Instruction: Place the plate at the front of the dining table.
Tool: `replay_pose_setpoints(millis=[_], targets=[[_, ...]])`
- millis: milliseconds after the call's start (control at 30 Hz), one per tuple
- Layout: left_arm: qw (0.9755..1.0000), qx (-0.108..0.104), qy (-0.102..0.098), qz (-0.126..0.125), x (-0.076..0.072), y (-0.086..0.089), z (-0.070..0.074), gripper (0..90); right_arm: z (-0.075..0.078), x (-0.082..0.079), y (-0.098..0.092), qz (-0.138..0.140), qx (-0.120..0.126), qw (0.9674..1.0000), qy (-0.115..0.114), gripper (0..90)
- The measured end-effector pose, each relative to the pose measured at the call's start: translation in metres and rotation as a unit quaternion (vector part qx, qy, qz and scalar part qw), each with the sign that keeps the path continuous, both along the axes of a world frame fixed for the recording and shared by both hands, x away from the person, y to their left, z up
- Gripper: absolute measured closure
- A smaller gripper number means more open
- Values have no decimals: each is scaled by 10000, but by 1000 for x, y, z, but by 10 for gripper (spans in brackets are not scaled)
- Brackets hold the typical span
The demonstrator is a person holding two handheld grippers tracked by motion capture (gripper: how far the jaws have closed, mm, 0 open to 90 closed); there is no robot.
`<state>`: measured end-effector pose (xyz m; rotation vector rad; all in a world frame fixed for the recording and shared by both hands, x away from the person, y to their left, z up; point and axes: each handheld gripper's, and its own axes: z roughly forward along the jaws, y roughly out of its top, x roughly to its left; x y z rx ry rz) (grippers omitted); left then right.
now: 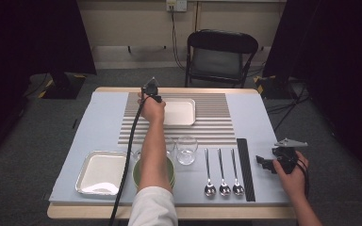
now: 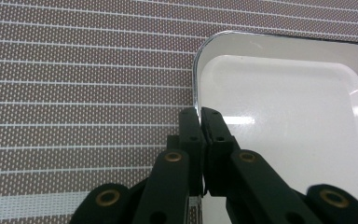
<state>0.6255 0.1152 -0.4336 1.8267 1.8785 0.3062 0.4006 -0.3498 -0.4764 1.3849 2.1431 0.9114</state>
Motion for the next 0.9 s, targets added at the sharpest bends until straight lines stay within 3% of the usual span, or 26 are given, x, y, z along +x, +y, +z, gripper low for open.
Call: replay_pose_setpoints(millis=[633, 900], targets=[[10000, 26, -26, 6, -1, -1, 1, 883, 0, 0, 0, 1, 0, 10000, -3, 183], [10000, 34, -56, 1, -2, 0, 5, 820, 0, 0, 0, 3, 4, 10000, -7, 183]])
